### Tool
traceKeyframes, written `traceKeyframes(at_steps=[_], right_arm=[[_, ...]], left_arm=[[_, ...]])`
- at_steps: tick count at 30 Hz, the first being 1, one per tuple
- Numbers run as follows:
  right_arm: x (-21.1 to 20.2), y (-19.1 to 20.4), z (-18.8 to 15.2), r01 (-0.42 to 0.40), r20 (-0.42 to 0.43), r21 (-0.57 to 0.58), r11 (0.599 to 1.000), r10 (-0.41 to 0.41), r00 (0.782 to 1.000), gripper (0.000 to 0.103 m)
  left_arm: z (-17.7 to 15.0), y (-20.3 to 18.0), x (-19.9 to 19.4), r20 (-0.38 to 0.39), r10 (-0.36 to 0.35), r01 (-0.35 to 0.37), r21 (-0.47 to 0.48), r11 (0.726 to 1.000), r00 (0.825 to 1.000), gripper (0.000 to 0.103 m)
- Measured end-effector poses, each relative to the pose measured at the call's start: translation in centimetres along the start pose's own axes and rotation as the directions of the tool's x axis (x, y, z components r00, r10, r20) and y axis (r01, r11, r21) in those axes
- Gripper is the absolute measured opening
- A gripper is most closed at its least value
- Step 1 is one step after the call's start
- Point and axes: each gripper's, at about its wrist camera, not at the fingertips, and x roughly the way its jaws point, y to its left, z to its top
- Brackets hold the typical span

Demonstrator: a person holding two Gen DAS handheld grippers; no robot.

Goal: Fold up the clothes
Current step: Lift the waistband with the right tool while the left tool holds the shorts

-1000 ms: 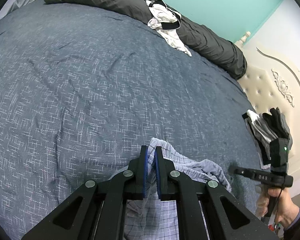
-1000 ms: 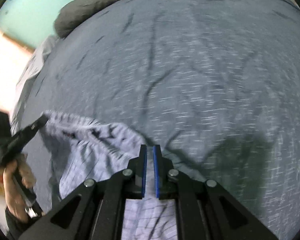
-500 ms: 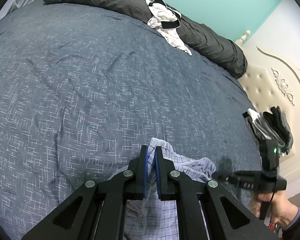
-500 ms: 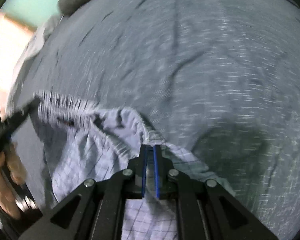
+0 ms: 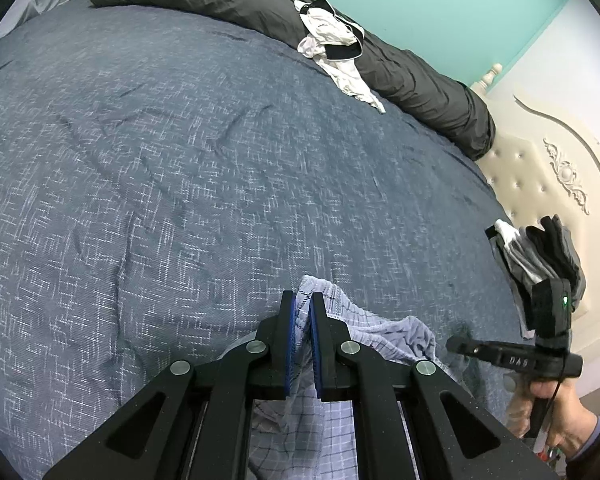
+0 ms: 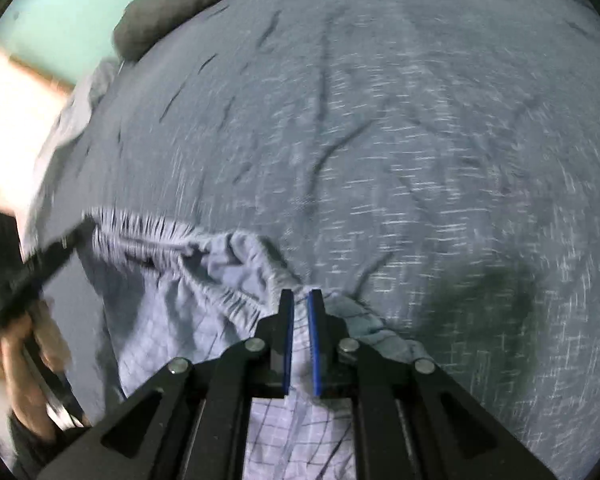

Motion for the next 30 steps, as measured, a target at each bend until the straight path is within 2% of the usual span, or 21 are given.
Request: traceKeyframes(at_steps=[2,5,6,7,8,12,13,15,18,20,22,24,26,29,30], right_arm=[[2.5,-0.9,3.1,-0.005,-0.013,0.012,1.000,0.006,1.000,0.007],[8.5,-5.7,6.3,-0.033,-0.061,0.017,0.999,0.034,0.998,0.011],[9.4,-8.0,6.6,-0.028,-0.078,0.017,0.999,0.029,0.997,0.012],[10.2,-8.0,6.9,-0.027,-0.087,0.015,1.000,0.028,0.996,0.012],[11.8,-8.6,8.6,-0.029,-0.093,0.016,0.999,0.031,0.995,0.012],[12.6,-8.2,7.5,-0.055,-0.106,0.022,0.998,0.057,0.993,0.012],[12.9,-9.3,8.3,-0.060,-0.110,0.017,0.998,0.062,0.992,0.013],[14.4,-13.9,14.1,-0.070,-0.115,0.010,0.997,0.071,0.991,0.013],[16.7,-16.3,14.2,-0.070,-0.130,-0.021,0.997,0.067,0.989,0.013],[16.7,-16.2,16.3,-0.072,-0.139,-0.051,0.996,0.064,0.988,0.013],[16.8,-15.3,15.8,-0.056,-0.140,-0.077,0.995,0.045,0.989,0.012],[16.5,-14.5,15.6,-0.039,-0.132,-0.100,0.994,0.025,0.991,0.006],[14.5,-15.3,15.5,-0.009,-0.112,-0.115,0.993,-0.004,0.994,0.003],[14.7,-15.8,16.4,0.030,-0.059,-0.131,0.991,-0.038,0.998,0.002],[15.3,-17.1,17.0,0.032,-0.049,-0.129,0.991,-0.038,0.998,0.002]], left_arm=[[0.0,0.0,0.0,0.000,-0.001,0.001,-0.001,1.000,1.000,0.007],[0.0,0.0,0.1,0.000,-0.002,0.002,0.001,1.000,1.000,0.007],[0.1,0.0,0.1,-0.001,-0.002,0.002,0.001,1.000,1.000,0.007],[0.1,0.0,0.1,-0.001,-0.002,0.002,0.000,1.000,1.000,0.007],[0.1,0.1,0.0,-0.001,-0.001,0.001,-0.001,1.000,1.000,0.007],[0.1,0.1,0.0,0.000,0.000,0.000,-0.002,1.000,1.000,0.007],[0.1,0.1,0.0,0.000,0.000,0.000,-0.002,1.000,1.000,0.007],[0.1,0.1,0.0,0.000,0.000,0.000,-0.003,1.000,1.000,0.007],[0.1,0.1,0.0,0.000,0.001,-0.001,-0.002,1.000,1.000,0.007],[0.1,0.2,0.0,0.000,0.001,-0.001,-0.002,1.000,1.000,0.007],[0.0,0.2,0.0,0.000,0.001,-0.001,-0.003,1.000,1.000,0.007],[0.0,0.2,0.0,0.001,0.001,-0.001,-0.004,1.000,1.000,0.007],[0.0,0.1,0.0,0.002,0.002,-0.002,-0.004,1.000,1.000,0.007],[-0.1,0.1,0.0,0.003,0.003,-0.003,-0.004,1.000,1.000,0.007],[0.0,0.1,0.0,0.003,0.003,-0.003,-0.004,1.000,1.000,0.007]])
